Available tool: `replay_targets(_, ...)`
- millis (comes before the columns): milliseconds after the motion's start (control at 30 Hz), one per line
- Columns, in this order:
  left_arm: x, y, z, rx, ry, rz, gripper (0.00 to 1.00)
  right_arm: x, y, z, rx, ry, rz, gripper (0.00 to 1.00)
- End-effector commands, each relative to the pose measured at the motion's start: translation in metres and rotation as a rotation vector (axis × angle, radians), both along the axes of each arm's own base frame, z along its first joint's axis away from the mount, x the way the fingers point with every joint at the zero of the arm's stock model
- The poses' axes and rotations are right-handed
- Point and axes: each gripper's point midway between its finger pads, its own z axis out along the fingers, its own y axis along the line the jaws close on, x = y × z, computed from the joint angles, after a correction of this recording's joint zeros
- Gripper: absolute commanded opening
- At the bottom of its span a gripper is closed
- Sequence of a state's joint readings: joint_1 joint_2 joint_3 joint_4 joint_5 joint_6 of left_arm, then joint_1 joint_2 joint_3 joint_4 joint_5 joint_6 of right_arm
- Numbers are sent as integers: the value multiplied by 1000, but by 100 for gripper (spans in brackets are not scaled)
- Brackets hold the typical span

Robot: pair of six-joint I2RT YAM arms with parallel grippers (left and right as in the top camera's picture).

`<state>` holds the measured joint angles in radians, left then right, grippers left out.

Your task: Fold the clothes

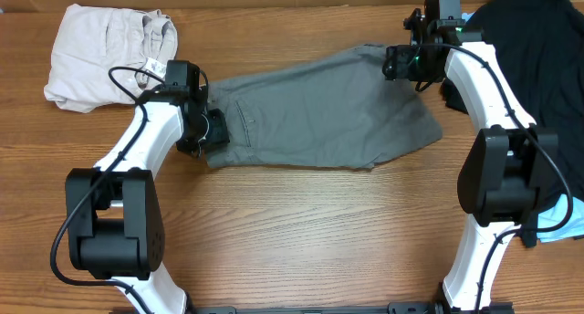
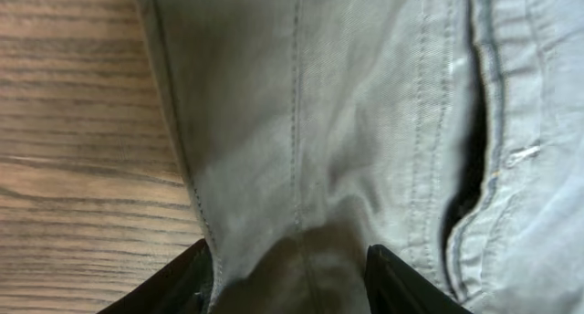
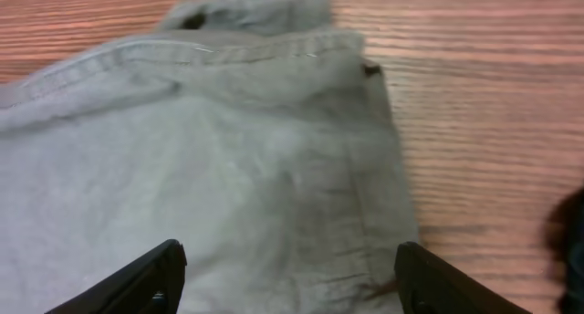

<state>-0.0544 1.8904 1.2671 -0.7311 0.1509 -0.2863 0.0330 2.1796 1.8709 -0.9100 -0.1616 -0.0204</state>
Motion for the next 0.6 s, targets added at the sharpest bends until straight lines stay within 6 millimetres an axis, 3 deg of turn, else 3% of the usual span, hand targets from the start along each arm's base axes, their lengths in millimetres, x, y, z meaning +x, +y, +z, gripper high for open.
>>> replay_targets(0, -12, 5, -18, 12, 45, 35, 58, 4, 10, 21, 44, -55, 61, 77)
replay_targets(167, 1, 10, -20, 44, -10, 42, 76, 4, 10, 21, 36, -58, 78, 78)
replay_targets(333, 12, 10, -33, 44, -31, 43, 77, 2, 10, 20, 36, -50, 77, 79)
replay_targets(567, 7, 19, -65, 48, 34, 63, 75, -5, 5, 15, 12, -16, 67, 79)
